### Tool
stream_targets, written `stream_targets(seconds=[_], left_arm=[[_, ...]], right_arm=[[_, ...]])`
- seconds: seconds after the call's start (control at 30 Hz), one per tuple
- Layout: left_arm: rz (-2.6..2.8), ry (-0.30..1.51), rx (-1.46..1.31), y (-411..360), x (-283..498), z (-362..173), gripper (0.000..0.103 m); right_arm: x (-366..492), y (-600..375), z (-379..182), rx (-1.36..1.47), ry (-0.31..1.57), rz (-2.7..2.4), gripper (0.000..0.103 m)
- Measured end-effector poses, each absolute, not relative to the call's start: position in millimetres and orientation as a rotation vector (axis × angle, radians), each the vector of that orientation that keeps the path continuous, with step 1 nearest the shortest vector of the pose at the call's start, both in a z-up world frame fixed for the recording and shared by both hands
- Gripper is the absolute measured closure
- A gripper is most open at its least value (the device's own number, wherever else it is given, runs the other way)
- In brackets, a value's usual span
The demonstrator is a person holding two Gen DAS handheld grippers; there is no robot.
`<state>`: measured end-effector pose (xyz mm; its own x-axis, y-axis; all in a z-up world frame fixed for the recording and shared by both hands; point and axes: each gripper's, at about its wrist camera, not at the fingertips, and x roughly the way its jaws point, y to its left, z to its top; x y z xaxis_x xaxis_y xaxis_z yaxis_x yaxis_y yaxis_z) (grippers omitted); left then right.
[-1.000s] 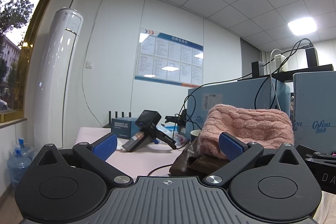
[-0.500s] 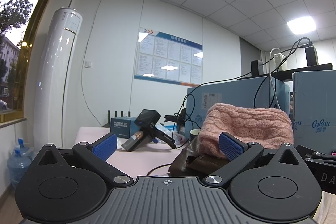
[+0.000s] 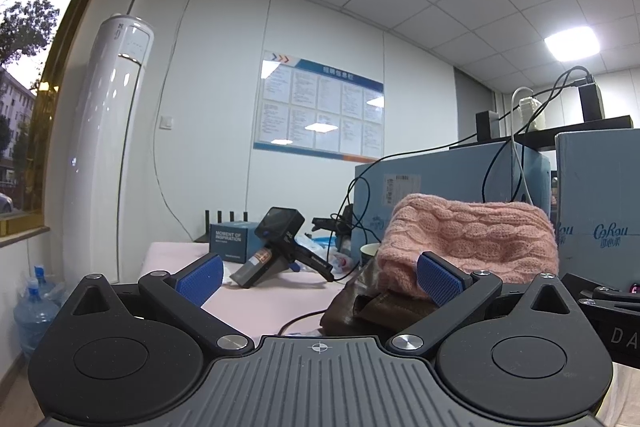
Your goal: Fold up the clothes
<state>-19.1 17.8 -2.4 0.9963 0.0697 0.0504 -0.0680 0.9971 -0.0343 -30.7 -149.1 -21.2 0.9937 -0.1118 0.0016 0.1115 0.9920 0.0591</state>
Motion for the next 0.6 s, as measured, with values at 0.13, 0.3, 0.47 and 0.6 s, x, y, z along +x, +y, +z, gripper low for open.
stream_targets(seconds=[0.13,0.3,0.47,0.6], left_arm=[[0.064,-0.054,-0.019,15.3,-18.6,-2.2,0.000],[0.057,-0.062,-0.016,14.6,-19.5,-2.1,0.000],[0.056,-0.061,-0.016,14.7,-19.0,-1.9,0.000],[0.053,-0.061,-0.016,15.0,-19.0,-1.8,0.000]], right_arm=[[-30.5,-148.9,-21.3,0.059,-0.005,-0.112,0.000],[-30.4,-148.8,-21.2,0.059,-0.004,-0.112,0.000],[-30.5,-148.5,-21.3,0.059,-0.004,-0.112,0.000],[-30.4,-148.7,-21.2,0.059,-0.004,-0.112,0.000]])
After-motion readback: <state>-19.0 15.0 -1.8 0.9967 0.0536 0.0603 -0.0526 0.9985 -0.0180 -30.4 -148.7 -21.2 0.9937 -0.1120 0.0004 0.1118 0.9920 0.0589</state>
